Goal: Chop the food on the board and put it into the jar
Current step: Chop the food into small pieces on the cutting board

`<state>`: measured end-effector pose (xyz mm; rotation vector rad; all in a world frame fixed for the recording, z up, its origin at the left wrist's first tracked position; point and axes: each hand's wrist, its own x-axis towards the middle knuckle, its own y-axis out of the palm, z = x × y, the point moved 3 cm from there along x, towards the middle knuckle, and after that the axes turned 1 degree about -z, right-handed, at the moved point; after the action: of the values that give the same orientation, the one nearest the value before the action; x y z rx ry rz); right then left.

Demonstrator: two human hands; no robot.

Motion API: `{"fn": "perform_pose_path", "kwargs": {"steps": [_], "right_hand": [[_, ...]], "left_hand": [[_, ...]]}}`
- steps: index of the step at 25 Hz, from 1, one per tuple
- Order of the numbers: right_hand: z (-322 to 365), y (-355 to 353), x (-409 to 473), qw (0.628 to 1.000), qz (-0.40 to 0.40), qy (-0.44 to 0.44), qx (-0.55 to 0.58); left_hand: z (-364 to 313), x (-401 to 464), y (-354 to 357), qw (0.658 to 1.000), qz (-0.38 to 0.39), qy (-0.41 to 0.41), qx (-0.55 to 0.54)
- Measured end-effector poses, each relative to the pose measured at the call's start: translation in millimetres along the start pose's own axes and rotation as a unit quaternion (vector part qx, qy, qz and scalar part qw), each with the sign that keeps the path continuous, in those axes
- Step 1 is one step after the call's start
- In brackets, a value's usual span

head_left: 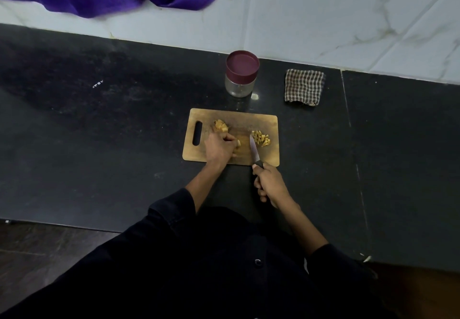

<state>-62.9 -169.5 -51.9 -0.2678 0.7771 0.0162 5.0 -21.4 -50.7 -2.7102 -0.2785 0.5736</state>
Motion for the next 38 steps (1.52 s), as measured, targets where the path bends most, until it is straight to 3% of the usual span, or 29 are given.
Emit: {"fn": "perform_pose_path", "kwargs": {"steps": [7,9,11,14,16,20,38], "right_hand": [[-7,-10,-12,0.982,0.123,0.072,0.127],[-4,-9,-13,0.993,0.097,0.035,0.065],[3,-2,-9,0.996,0.046,-0.031,-0.073],[17,9,-5,0.952,-0.016,-0.125,-0.278],[21,14,-2,0.924,-0.046,-0.161,-0.344],[23,18,-2,0.906,-0.066,-0.187,-0.373],[16,24,-4,0.902,-0.064,-0.144,-0.403]], "left_hand": [[3,3,2,1.0,-0.001,-0.013,-0.006],[2,2,2,1.0,-0.002,-0.009,-0.004],[2,2,1,1.0,0.001,-0.007,-0.002],[2,2,1,1.0,0.003,-0.009,0.001],[2,3,1,1.0,0.001,-0.008,0.006],[2,5,1,1.0,0.003,-0.01,0.01],[0,1,1,1.0,-0.01,-0.004,0.013]]}}
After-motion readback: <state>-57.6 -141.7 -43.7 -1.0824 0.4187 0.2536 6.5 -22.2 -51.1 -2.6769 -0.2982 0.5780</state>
